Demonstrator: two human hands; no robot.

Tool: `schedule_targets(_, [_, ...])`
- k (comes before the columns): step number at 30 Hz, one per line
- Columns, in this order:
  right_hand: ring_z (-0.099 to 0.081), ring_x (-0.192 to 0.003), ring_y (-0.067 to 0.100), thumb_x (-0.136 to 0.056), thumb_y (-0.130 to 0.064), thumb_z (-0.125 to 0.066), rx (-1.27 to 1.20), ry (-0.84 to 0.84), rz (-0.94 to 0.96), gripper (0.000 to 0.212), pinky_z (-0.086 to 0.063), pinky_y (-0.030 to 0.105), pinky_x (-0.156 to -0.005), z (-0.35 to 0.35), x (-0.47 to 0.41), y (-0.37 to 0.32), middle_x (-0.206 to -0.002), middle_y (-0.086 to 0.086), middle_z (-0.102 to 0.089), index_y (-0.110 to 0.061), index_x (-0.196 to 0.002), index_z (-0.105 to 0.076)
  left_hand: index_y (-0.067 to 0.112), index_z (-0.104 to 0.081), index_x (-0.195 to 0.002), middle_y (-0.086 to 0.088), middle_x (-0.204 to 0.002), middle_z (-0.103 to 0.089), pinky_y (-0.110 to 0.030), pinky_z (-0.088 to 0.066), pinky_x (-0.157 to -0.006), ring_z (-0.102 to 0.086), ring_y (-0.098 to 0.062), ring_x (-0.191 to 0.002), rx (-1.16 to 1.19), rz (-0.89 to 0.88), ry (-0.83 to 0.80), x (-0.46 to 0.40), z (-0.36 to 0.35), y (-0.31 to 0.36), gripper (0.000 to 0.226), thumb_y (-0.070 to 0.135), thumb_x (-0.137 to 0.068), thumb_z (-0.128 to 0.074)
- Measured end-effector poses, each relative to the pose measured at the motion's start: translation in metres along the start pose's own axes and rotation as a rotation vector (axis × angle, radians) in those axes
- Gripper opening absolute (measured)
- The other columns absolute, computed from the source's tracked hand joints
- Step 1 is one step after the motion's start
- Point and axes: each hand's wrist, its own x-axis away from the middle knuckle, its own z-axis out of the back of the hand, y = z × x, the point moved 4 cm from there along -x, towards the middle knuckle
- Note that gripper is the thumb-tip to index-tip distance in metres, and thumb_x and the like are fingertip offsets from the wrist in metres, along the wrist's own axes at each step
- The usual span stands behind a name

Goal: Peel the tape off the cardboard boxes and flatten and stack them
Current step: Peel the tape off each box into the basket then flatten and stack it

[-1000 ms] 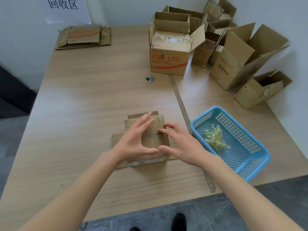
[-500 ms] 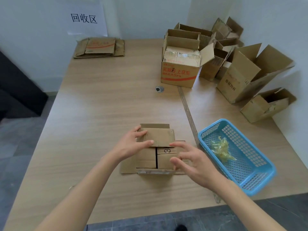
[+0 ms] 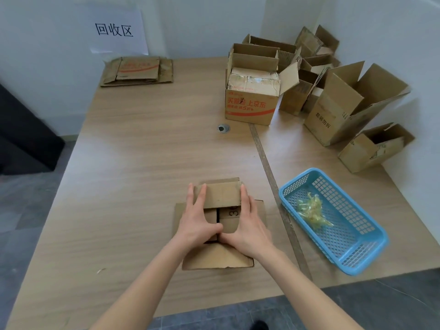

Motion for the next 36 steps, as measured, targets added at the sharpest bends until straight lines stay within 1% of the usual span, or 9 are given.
schedule_targets(5, [-0.022,-0.153,0.023,-0.060,-0.057,-0.082,-0.032,0.129,0.089,0.144,-0.052,0.049,-0.089,0.003,0.003,-0.022,-0.169,-0.009,0.007,-0.055,-0.145,0.034,0.056,-0.011,-0.156,0.020,-0.168,0.004,-0.031,-0.027,-0.115,-0.006,-0.004,-0.153,0.269,0.041,0.074,0.012,0.011,-0.008,0.119,0.012,-0.068,-0.078])
schedule_targets(12, [-0.038,-0.143,0.015,-0.058,-0.056,-0.076,-0.264,-0.144,-0.024,0.132,-0.042,0.041,-0.113,0.006,-0.005,-0.001,-0.164,-0.013,-0.021,-0.050,-0.155,0.014,0.078,0.004,-0.141,0.023,-0.144,-0.036,-0.022,-0.056,-0.080,-0.045,0.014,-0.124,0.520,-0.012,0.104,0.023,0.021,-0.012,0.124,0.011,-0.072,-0.075])
schedule_targets(15, [-0.043,-0.130,0.014,-0.068,-0.046,-0.067,-0.440,-0.224,-0.120,0.114,-0.042,0.034,-0.101,0.011,-0.008,0.010,-0.150,-0.012,-0.033,-0.048,-0.158,0.002,0.066,-0.001,-0.151,0.005,-0.162,-0.033,-0.039,-0.053,-0.103,-0.047,-0.022,-0.138,0.644,0.063,0.154,0.021,0.028,-0.017,0.094,0.009,-0.095,-0.052])
schedule_targets(17, [-0.041,-0.123,0.013,-0.066,-0.036,-0.057,-0.544,-0.222,-0.182,0.101,-0.039,0.034,-0.096,0.020,-0.009,0.018,-0.138,-0.013,-0.035,-0.041,-0.158,-0.017,0.033,-0.028,-0.158,-0.010,-0.153,-0.046,-0.050,-0.046,-0.109,-0.051,-0.031,-0.127,0.618,0.137,0.142,0.017,0.033,-0.024,0.071,0.006,-0.094,-0.045])
schedule_targets(19, [-0.044,-0.103,0.017,-0.059,-0.028,-0.051,-0.680,-0.156,-0.262,0.070,-0.040,0.036,-0.085,0.030,-0.010,0.027,-0.114,-0.004,-0.048,-0.027,-0.129,-0.054,0.019,-0.058,-0.128,-0.014,-0.116,-0.063,-0.038,-0.052,-0.080,-0.055,-0.021,-0.092,0.575,0.206,0.125,0.014,0.038,-0.027,0.043,0.001,-0.090,-0.048])
schedule_targets(22, [-0.044,-0.080,0.022,-0.076,-0.017,-0.050,-0.792,-0.025,-0.384,0.006,-0.044,0.038,-0.071,0.045,-0.012,0.042,-0.085,0.007,-0.044,-0.018,-0.079,-0.045,0.023,-0.060,-0.110,-0.008,-0.094,-0.065,-0.029,-0.047,-0.064,-0.056,-0.021,-0.078,0.613,0.309,0.103,0.011,0.046,-0.030,0.037,-0.005,-0.086,-0.054])
schedule_targets(28, [-0.055,-0.113,0.028,-0.099,-0.018,-0.048,-0.714,-0.049,-0.386,0.010,-0.048,0.056,-0.102,0.042,-0.010,0.042,-0.112,0.008,-0.060,-0.022,-0.098,-0.058,0.026,-0.057,-0.113,-0.002,-0.106,-0.068,-0.032,-0.051,-0.070,-0.064,-0.021,-0.094,0.587,0.296,0.026,0.018,0.047,-0.024,0.033,-0.001,-0.094,-0.059])
schedule_targets(32, [-0.062,-0.094,0.020,-0.096,-0.013,-0.049,-0.917,0.063,-0.210,0.017,-0.051,0.037,-0.080,0.078,-0.013,0.009,-0.096,0.004,-0.070,-0.021,-0.098,-0.064,0.032,-0.057,-0.114,0.002,-0.107,-0.069,-0.029,-0.051,-0.074,-0.064,-0.014,-0.099,0.519,0.103,0.103,0.016,0.071,0.004,0.031,0.005,-0.097,-0.060])
schedule_targets(36, [-0.070,-0.099,0.020,-0.086,-0.063,-0.055,-0.980,-0.006,0.016,0.046,-0.061,0.036,-0.077,0.124,-0.011,-0.037,-0.110,0.002,-0.074,-0.034,-0.120,-0.066,0.028,-0.067,-0.102,0.013,-0.089,-0.075,-0.017,-0.056,-0.067,-0.070,-0.003,-0.084,0.535,-0.105,0.199,0.017,0.097,0.034,0.028,0.003,-0.099,-0.057])
